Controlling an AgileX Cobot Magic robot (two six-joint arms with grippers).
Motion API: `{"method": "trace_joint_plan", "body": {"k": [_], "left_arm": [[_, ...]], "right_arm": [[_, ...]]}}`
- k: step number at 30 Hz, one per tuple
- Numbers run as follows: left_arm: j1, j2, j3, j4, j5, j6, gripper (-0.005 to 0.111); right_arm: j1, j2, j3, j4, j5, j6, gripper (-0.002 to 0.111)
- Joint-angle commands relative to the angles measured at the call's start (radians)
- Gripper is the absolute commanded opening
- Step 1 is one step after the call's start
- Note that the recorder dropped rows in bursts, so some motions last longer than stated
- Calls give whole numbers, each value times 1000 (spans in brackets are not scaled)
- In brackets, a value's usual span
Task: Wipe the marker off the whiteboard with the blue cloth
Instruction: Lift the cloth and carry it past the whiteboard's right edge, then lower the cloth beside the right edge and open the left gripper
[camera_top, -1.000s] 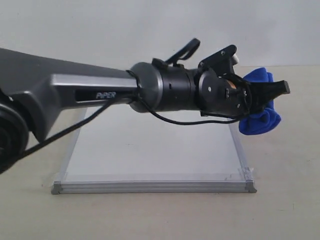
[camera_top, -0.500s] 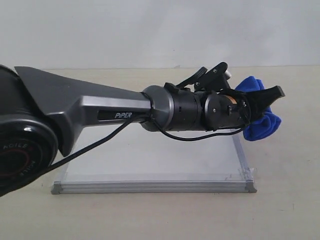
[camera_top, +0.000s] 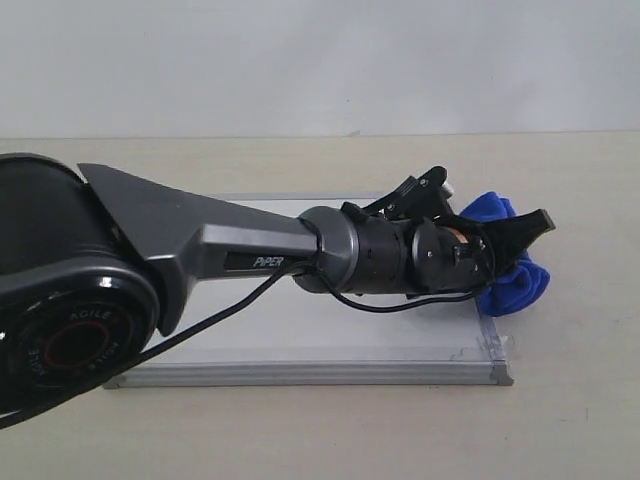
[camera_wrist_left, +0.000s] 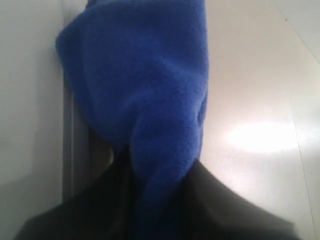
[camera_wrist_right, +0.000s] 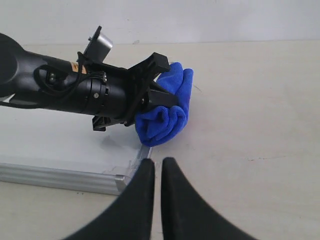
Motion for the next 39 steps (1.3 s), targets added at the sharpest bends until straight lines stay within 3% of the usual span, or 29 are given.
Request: {"method": "trace_joint_plan", "body": {"k": [1,7,14,19,28,34,36,39], "left_arm": [[-4,1,4,-10,-27,-5,4],[-4,1,4,-10,-22,-5,7],[-4,1,4,-8,-26,-5,58],[-4,1,4,-8,-26,-15,76],[1,-44,2,5,18,31,76],[26,-99,2,12,125,58,75],[43,-117,4,52,177,71,72],[86,-141,8,169,288,51,54]], "right_arm": [[-2,-4,-1,-1,-5,2,1],[-2,-4,-1,-1,-5,2,1],[-2,-4,-1,-1,-5,2,1],[-2,-4,-1,-1,-5,2,1],[-2,-4,-1,-1,-5,2,1],[-2,-4,-1,-1,-5,2,1],[-2,-4,-1,-1,-5,2,1],[-2,-4,-1,-1,-5,2,1]]}}
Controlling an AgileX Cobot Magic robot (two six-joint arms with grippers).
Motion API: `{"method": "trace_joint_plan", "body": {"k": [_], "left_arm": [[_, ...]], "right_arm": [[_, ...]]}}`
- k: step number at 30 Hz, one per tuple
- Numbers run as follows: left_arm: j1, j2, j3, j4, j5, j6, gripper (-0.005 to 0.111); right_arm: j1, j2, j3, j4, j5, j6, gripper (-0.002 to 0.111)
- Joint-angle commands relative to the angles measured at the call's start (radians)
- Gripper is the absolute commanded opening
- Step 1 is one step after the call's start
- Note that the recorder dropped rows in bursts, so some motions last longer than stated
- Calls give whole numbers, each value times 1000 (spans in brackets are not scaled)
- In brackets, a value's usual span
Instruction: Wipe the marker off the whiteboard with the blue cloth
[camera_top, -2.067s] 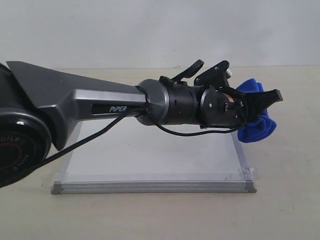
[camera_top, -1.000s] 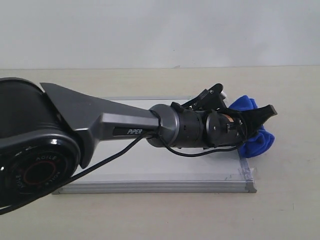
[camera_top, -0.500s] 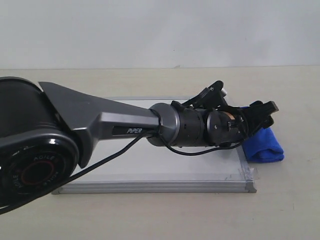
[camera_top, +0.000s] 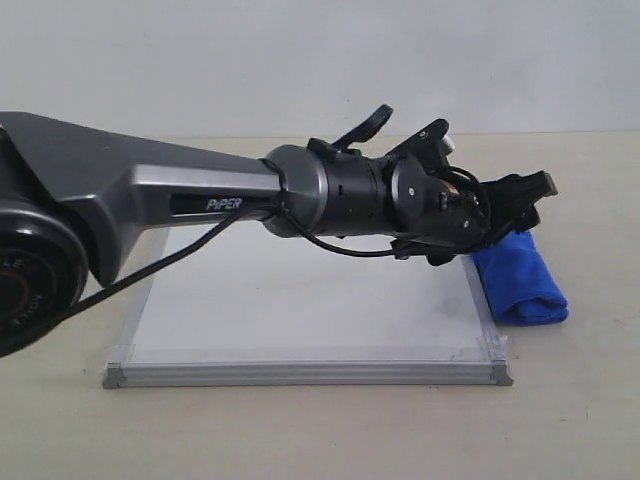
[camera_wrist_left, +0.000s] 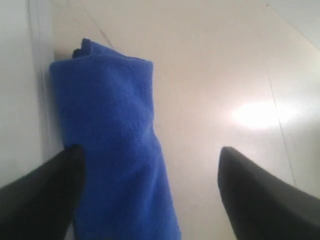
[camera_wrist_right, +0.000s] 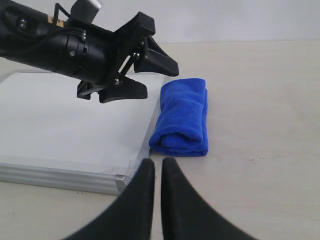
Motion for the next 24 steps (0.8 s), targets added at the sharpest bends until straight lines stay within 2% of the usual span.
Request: {"method": "trace_joint_plan", "body": {"k": [1,4,7,8,11,15,17,24], "left_arm": [[40,-40,19,118,114,-15,52],[64,-92,76,175,125,-20,36],[70,-163,141,322,159,-33,9],[72,-188,170,353,159,-48,5],[108,-292,304,488,159,-166,4],[133,-401,463,637,149,-238,4],[134,-472,549,657,93,-249,4],[127,-744,917,652,-242,-267,4]], "right_arm": [[-2,-4,-1,-1,-5,2,1],[-2,-4,-1,-1,-5,2,1],[-2,-4,-1,-1,-5,2,1],[-2,-4,-1,-1,-5,2,1],[-2,-4,-1,-1,-7,2,1],[-2,-4,-1,-1,-9,2,1],[-2,-4,-1,-1,-9,2,1],[-2,-4,-1,-1,-9,2,1]]}}
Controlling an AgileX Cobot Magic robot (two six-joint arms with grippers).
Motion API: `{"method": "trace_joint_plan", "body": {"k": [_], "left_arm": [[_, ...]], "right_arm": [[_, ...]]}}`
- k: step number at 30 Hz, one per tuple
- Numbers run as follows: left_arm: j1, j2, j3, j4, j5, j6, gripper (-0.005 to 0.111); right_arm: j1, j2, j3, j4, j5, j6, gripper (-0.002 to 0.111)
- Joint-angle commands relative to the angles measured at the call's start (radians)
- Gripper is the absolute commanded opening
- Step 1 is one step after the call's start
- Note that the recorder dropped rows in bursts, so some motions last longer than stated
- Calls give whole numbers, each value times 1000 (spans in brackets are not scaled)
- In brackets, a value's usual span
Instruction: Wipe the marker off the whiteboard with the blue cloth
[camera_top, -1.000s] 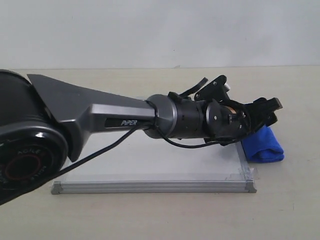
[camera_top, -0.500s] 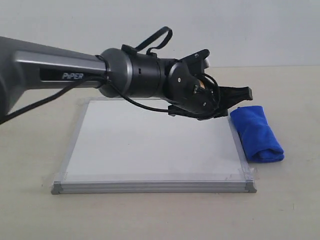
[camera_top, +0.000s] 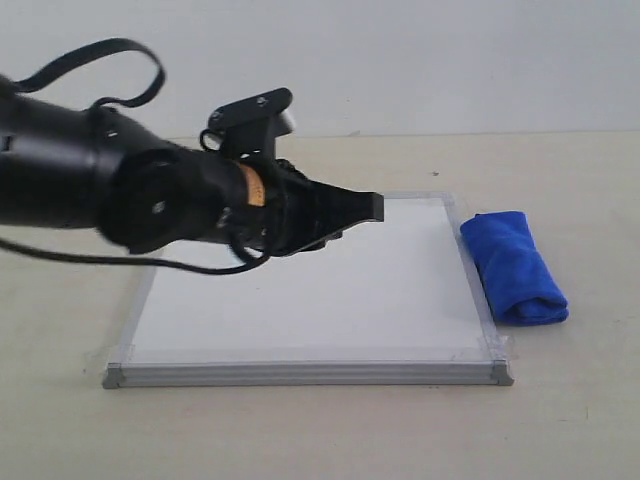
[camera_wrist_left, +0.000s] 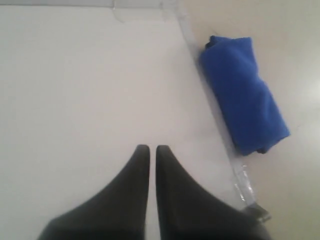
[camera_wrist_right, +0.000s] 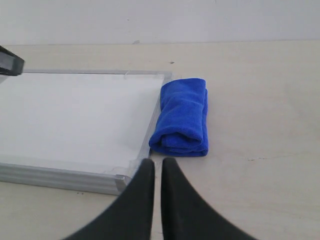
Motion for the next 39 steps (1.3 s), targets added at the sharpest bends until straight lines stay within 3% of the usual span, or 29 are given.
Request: {"method": "trace_joint_plan", "body": {"k": [1,9,19,33,39], "left_arm": [[-4,-176,226,5,-218,-23,4],[-7,-449,579,-4,-449,-56,4],[-7,-721,854,30,-500,-127,4],[-5,-997,925,132,-503,-215,4],[-3,-1055,925,134,-500,-8,4]], "right_arm": [[-2,-4,-1,-1,-9,2,1],[-2,-4,-1,-1,-9,2,1],[-2,-4,-1,-1,-9,2,1],[-2,-4,-1,-1,-9,2,1],[-2,-4,-1,-1,-9,2,1]]}}
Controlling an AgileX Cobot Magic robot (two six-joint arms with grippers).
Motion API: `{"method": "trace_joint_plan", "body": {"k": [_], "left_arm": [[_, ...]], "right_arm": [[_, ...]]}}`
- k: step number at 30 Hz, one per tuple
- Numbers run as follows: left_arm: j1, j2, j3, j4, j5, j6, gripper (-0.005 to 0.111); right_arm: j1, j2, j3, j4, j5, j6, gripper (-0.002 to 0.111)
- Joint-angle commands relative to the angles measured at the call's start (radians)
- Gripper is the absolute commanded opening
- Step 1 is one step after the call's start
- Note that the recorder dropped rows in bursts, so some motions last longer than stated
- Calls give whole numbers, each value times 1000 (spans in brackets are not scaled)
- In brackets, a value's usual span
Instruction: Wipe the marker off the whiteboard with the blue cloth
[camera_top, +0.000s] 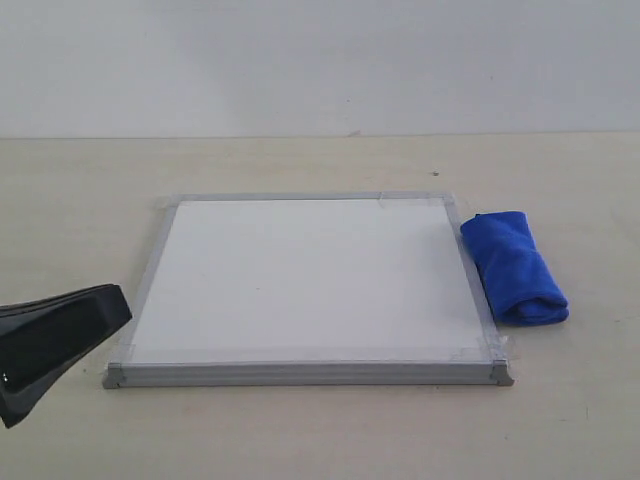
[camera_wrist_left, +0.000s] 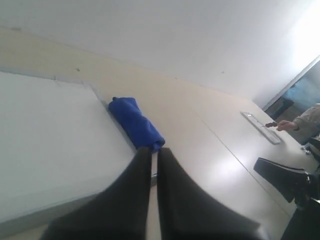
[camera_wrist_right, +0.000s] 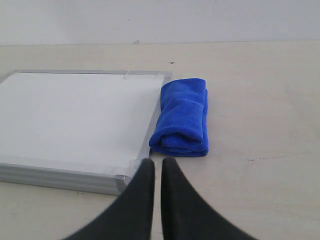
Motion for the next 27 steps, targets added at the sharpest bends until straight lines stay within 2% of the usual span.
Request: {"method": "trace_joint_plan", "body": {"k": [1,6,12,15,19,23,27], "left_arm": [[-3,-50,6,6,-9,173,4],[7,-123,6,8,0,258,4],[111,-307,6,12,148,293,4],[186,-406,6,12,259,325,4],[320,-520,6,12,342,325,4],[464,-588,6,12,416,334,4],[580,-630,6,12,505,370,4]], "right_arm": [[-2,-4,-1,-1,-9,2,1],[-2,-4,-1,-1,-9,2,1],[-2,-4,-1,-1,-7,2,1],[-2,-4,-1,-1,-7,2,1],[-2,-4,-1,-1,-7,2,1],[-2,-4,-1,-1,-7,2,1],[-2,-4,-1,-1,-7,2,1]]}}
